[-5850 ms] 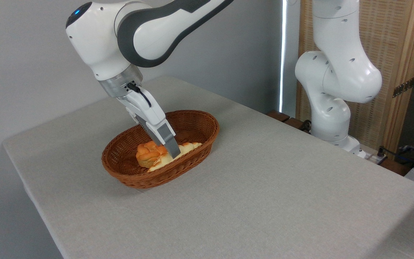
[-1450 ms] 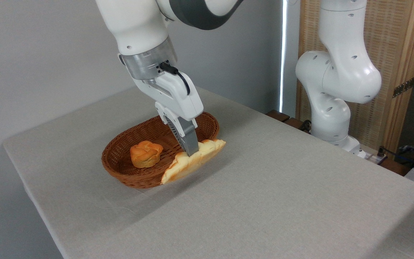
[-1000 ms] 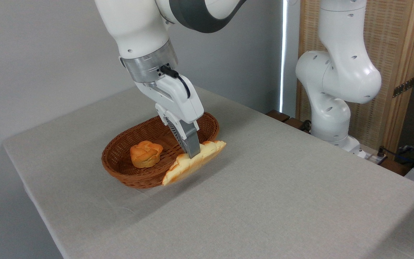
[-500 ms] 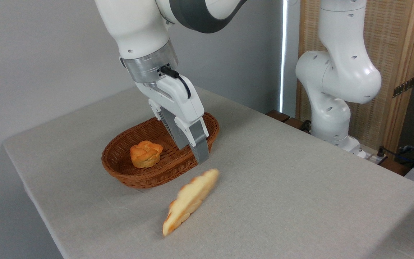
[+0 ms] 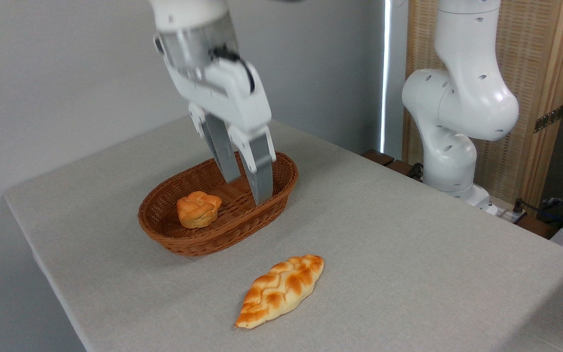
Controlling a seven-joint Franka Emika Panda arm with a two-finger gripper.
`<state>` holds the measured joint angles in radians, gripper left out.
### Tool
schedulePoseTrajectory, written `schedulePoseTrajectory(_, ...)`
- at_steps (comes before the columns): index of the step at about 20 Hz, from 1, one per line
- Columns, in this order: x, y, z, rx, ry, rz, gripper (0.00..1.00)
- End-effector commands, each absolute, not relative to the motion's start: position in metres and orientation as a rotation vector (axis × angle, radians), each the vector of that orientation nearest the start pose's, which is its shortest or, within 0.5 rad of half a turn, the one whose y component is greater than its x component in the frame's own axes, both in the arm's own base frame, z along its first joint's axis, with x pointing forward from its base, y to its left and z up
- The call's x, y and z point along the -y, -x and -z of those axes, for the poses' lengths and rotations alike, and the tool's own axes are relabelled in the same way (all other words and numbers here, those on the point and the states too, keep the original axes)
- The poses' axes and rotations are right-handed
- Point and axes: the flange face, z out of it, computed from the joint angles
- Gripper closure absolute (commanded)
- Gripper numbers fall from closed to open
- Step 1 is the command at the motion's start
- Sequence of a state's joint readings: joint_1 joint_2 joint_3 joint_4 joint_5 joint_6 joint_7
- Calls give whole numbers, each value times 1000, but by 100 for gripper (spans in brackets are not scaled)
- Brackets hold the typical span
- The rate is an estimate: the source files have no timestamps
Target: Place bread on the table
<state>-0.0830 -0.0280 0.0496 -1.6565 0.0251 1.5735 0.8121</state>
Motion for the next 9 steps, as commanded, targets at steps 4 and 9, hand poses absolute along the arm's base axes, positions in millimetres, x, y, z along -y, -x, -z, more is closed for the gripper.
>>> schedulePoseTrajectory(4,14,-533,-632,-1293,2928,51,0)
schedulePoseTrajectory(9,9,-533,-630,-1275,2973,59,0)
